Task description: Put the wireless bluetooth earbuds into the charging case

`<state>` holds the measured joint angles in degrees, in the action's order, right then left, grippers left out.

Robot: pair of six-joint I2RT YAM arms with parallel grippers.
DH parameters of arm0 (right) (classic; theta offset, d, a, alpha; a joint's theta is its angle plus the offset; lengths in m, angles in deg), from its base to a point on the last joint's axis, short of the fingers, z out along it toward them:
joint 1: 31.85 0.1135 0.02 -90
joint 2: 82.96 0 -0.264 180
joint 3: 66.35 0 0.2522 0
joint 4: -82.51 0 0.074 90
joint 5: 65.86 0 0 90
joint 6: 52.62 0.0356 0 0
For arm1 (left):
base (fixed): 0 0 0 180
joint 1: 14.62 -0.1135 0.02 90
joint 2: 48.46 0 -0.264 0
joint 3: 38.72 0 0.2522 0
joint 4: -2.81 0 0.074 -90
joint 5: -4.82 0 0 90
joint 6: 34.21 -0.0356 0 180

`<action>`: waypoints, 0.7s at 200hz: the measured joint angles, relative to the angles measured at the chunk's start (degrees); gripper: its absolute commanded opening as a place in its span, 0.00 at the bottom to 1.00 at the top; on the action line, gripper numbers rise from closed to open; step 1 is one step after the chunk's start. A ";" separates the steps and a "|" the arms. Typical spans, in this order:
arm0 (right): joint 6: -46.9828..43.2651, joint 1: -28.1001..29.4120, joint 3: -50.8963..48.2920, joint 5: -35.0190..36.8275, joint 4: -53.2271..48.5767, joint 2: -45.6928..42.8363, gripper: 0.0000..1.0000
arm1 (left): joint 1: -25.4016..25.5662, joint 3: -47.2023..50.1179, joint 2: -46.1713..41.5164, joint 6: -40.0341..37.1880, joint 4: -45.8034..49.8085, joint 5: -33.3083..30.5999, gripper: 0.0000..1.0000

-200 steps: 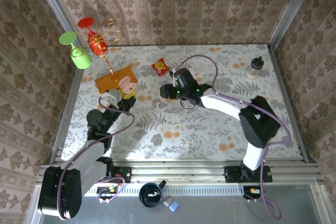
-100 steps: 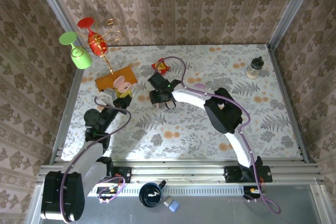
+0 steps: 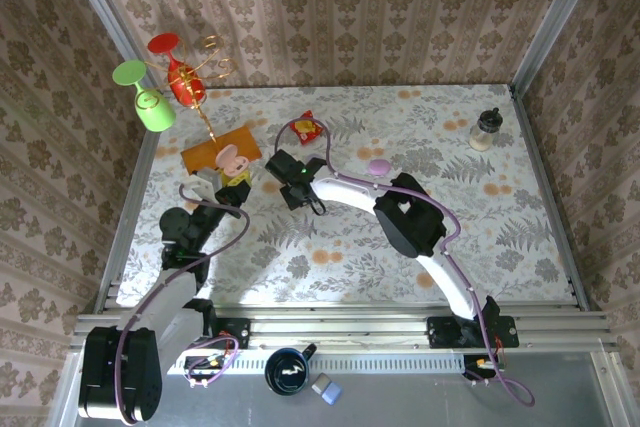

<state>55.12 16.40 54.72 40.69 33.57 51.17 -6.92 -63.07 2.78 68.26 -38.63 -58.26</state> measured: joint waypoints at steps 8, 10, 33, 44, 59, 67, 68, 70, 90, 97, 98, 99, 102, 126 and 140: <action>-0.26 0.02 0.00 0.26 -0.44 -0.02 0.53 | 0.00 0.00 0.00 0.02 0.00 0.13 0.28; -0.28 0.04 0.00 0.28 -0.46 -0.02 0.53 | 0.00 0.00 0.00 0.00 0.00 0.22 0.28; -1.11 0.09 -0.79 0.70 -0.28 -0.57 0.53 | -0.07 -0.02 0.02 0.00 0.13 0.50 0.28; -1.31 0.07 -1.86 0.81 -0.33 -1.27 0.53 | -0.31 -0.04 0.07 0.00 0.42 0.74 0.28; -1.38 0.02 -3.48 0.87 -0.72 -2.36 0.53 | -0.37 -0.07 0.17 0.00 0.81 0.92 0.28; -1.44 0.02 -4.17 0.92 -0.96 -2.86 0.53 | -0.37 -0.07 0.17 0.00 0.98 0.94 0.28; -1.49 0.02 -4.31 0.94 -0.98 -2.93 0.53 | -0.37 -0.07 0.17 0.00 1.03 0.96 0.28; -1.51 0.02 -4.42 0.96 -1.01 -2.99 0.53 | -0.37 -0.07 0.17 0.00 1.03 0.96 0.28; -1.55 0.02 -5.90 1.18 -1.25 -4.00 0.53 | -0.37 -0.07 0.17 0.00 1.27 1.14 0.28; -1.55 0.00 -6.49 1.29 -1.27 -4.37 0.53 | -0.37 -0.07 0.17 0.00 1.29 1.16 0.28; -1.55 0.00 -6.60 1.29 -1.27 -4.44 0.53 | -0.37 -0.07 0.17 0.02 1.29 1.16 0.28; -1.55 0.00 -6.64 1.31 -1.29 -4.48 0.53 | -0.37 -0.07 0.17 0.00 1.29 1.16 0.28; -1.55 -0.04 -6.91 1.38 -1.27 -4.61 0.53 | -0.37 -0.07 0.17 0.00 1.29 1.16 0.28; -1.51 -0.20 -8.50 2.71 -1.60 -5.81 0.53 | -0.63 -0.07 0.17 0.00 1.31 1.18 0.28; -1.46 -0.42 -8.50 4.28 -2.34 -5.92 0.53 | -0.74 -0.07 0.17 0.00 1.31 1.16 0.28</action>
<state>53.66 15.99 46.22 44.98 31.23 45.24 -7.66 -63.14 2.96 68.26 -37.32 -57.10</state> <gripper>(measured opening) 0.527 0.326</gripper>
